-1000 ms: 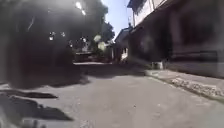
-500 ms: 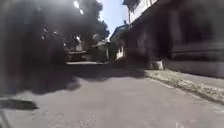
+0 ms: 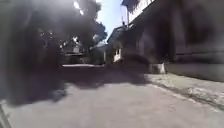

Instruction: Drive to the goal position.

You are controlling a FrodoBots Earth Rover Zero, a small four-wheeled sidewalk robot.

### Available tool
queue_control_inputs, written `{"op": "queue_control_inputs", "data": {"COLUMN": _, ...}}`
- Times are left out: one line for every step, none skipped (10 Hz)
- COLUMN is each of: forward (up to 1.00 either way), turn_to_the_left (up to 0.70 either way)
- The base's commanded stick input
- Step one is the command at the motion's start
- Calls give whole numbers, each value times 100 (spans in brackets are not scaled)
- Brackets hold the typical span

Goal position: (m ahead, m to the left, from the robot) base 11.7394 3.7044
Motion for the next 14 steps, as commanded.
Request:
{"op": "queue_control_inputs", "data": {"forward": 100, "turn_to_the_left": 9}}
{"op": "queue_control_inputs", "data": {"forward": 100, "turn_to_the_left": 9}}
{"op": "queue_control_inputs", "data": {"forward": 100, "turn_to_the_left": 9}}
{"op": "queue_control_inputs", "data": {"forward": 100, "turn_to_the_left": 9}}
{"op": "queue_control_inputs", "data": {"forward": 100, "turn_to_the_left": 9}}
{"op": "queue_control_inputs", "data": {"forward": 100, "turn_to_the_left": 9}}
{"op": "queue_control_inputs", "data": {"forward": 100, "turn_to_the_left": 9}}
{"op": "queue_control_inputs", "data": {"forward": 100, "turn_to_the_left": 9}}
{"op": "queue_control_inputs", "data": {"forward": 100, "turn_to_the_left": 9}}
{"op": "queue_control_inputs", "data": {"forward": 100, "turn_to_the_left": 9}}
{"op": "queue_control_inputs", "data": {"forward": 100, "turn_to_the_left": 9}}
{"op": "queue_control_inputs", "data": {"forward": 100, "turn_to_the_left": 9}}
{"op": "queue_control_inputs", "data": {"forward": 100, "turn_to_the_left": 10}}
{"op": "queue_control_inputs", "data": {"forward": 100, "turn_to_the_left": 10}}
